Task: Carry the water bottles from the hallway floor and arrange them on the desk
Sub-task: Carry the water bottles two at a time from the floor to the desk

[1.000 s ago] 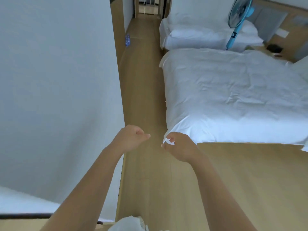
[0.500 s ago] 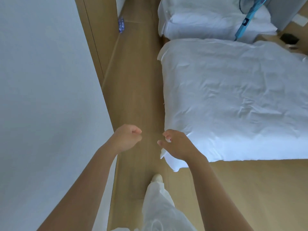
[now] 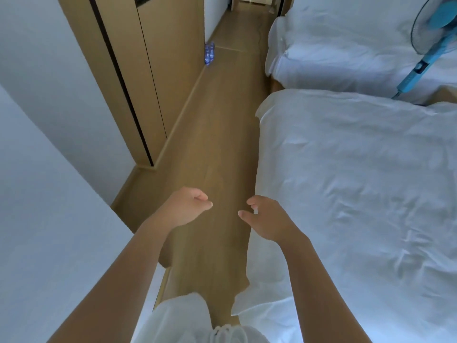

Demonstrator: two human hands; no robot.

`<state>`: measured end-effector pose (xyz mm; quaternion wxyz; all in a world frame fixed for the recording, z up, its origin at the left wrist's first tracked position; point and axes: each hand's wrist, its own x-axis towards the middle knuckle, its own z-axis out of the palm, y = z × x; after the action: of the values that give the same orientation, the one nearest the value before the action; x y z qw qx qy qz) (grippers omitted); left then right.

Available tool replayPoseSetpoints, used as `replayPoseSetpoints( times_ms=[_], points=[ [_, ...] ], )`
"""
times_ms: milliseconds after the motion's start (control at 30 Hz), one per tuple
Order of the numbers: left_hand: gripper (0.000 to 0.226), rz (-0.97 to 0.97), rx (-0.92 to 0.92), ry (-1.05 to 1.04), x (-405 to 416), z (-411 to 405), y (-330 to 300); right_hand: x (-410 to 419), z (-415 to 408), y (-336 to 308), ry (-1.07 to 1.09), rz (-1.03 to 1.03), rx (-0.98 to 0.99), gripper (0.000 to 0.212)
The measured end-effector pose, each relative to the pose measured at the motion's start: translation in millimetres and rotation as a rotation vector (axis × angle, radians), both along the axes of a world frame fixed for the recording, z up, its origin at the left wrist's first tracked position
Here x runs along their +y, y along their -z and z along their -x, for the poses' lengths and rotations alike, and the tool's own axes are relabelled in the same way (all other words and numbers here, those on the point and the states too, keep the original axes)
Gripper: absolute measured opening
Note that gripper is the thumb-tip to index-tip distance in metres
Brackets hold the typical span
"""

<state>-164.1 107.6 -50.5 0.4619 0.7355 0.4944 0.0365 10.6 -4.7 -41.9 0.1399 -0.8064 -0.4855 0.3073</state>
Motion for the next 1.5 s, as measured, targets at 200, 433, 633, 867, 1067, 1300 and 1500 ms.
replayPoseSetpoints(
  times_ms=[200, 433, 633, 867, 1067, 1300, 1500],
  points=[
    [0.018, 0.015, 0.009, -0.091, 106.8, -63.5, 8.9, 105.1, -61.8, 13.6, -0.013, 0.005, 0.004, 0.052],
    [0.018, 0.038, 0.005, -0.096, 271.1, -134.2, 9.4, 267.2, -132.3, 11.9, -0.001, 0.035, -0.002, 0.052],
    [0.020, 0.033, -0.002, -0.085, 383.2, -193.7, -3.2, 380.5, -185.0, 4.8, 0.017, 0.018, -0.021, 0.051],
    [0.031, -0.030, 0.108, -0.063, 488.6, -259.4, 0.0, 487.6, -254.0, 25.1, -0.005, 0.029, 0.005, 0.052],
    [0.036, -0.047, 0.109, -0.047, 593.6, -354.9, 1.9, 589.2, -352.1, 32.9, 0.015, 0.029, -0.012, 0.052],
    [0.027, -0.093, 0.108, -0.090, 707.9, -475.0, -7.0, 710.1, -476.5, 9.5, 0.003, -0.002, -0.018, 0.050],
    [0.029, -0.085, 0.108, -0.122, 788.5, -531.6, 2.7, 785.2, -539.9, 11.8, -0.018, 0.030, 0.000, 0.048]
  ],
)
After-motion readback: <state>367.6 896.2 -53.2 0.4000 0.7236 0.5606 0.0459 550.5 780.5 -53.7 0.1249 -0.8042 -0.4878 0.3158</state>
